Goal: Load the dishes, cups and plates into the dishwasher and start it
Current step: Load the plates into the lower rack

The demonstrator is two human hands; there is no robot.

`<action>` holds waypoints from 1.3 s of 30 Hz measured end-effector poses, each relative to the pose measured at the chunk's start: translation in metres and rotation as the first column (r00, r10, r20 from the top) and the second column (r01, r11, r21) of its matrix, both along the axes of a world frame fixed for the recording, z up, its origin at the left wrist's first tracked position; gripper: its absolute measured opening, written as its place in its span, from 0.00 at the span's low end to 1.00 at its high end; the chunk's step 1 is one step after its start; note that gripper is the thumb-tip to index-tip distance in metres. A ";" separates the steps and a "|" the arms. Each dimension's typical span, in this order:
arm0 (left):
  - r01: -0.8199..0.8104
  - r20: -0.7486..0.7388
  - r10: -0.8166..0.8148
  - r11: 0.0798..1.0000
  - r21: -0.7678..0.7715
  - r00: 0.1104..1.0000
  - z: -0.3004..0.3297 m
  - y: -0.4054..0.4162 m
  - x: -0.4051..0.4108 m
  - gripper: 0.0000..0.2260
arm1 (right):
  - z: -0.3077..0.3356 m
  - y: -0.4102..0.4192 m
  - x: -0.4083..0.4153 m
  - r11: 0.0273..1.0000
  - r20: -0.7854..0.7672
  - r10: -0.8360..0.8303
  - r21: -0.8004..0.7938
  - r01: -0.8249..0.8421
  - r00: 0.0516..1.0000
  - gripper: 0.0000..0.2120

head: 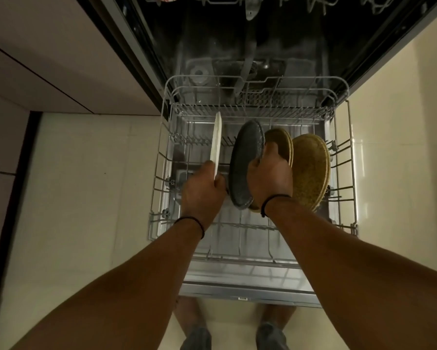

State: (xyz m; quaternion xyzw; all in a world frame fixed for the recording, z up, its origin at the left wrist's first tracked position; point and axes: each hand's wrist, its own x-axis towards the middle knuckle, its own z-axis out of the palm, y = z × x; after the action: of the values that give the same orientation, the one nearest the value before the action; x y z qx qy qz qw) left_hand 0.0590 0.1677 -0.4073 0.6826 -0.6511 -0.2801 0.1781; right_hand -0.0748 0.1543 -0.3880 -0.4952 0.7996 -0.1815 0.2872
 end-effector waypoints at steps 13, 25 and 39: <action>-0.131 -0.143 0.156 0.977 0.169 0.977 0.000 -0.007 0.015 0.05 | 0.015 -0.010 0.005 0.994 -0.097 0.062 -0.083 -0.070 0.993 0.12; -0.185 -0.138 0.228 0.946 0.266 0.964 -0.005 -0.022 0.039 0.08 | -0.006 -0.037 0.050 0.988 0.042 0.091 0.121 -0.096 0.995 0.15; -0.243 -0.150 0.319 0.892 0.380 0.936 -0.027 -0.051 0.054 0.19 | 0.002 -0.037 0.044 0.988 -0.209 0.148 0.000 -0.151 0.967 0.15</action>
State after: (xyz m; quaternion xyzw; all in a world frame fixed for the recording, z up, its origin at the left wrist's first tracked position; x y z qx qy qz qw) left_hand 0.1135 0.1169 -0.4344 0.7575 -0.4613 -0.4343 0.1577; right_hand -0.0304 0.1176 -0.3863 -0.5727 0.7841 -0.1130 0.2107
